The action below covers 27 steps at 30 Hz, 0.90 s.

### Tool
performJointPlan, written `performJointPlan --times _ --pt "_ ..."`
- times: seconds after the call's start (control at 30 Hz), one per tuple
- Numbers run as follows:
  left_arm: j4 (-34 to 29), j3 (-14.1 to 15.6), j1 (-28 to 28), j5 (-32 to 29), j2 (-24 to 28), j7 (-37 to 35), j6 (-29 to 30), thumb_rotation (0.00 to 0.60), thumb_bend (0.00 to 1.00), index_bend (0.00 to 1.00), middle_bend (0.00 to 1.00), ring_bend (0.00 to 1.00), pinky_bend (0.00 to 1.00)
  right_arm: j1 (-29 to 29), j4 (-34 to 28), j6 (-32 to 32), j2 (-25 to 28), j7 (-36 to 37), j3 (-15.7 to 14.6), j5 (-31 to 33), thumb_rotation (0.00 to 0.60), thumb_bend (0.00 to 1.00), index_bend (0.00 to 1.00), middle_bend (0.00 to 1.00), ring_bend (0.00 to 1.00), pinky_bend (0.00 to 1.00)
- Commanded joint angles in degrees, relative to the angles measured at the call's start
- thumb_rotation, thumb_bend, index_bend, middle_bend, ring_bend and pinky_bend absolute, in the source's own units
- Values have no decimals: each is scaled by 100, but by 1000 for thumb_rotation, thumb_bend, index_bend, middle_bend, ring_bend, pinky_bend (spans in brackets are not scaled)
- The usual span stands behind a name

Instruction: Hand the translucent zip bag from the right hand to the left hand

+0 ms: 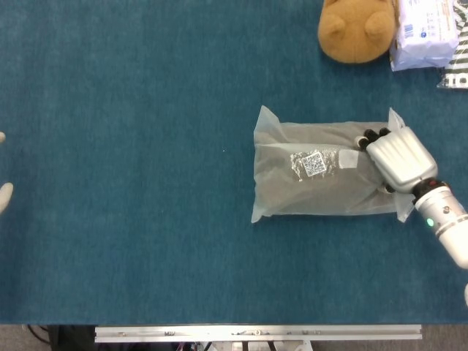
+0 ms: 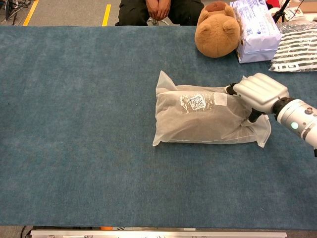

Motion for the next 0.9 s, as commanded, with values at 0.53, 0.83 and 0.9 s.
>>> performJointPlan --times 0.53,0.83,0.9 --pt "125 -158 -666 -5 208 -710 -811 600 303 241 170 122 212 -103 -840 702 793 812 158 -1243 600 653 786 737 792 1000" --pt "-123 -123 -1349 112 763 -2272 -1916 600 302 227 184 145 270 -6 -1429 1010 1149 1001 390 -1899 600 653 789 742 798 1000" --pt "-177 -99 -1502 160 874 -2657 -2163 600 303 216 185 146 272 28 -1512 1039 1175 1008 454 -1979 600 653 789 742 799 1000"
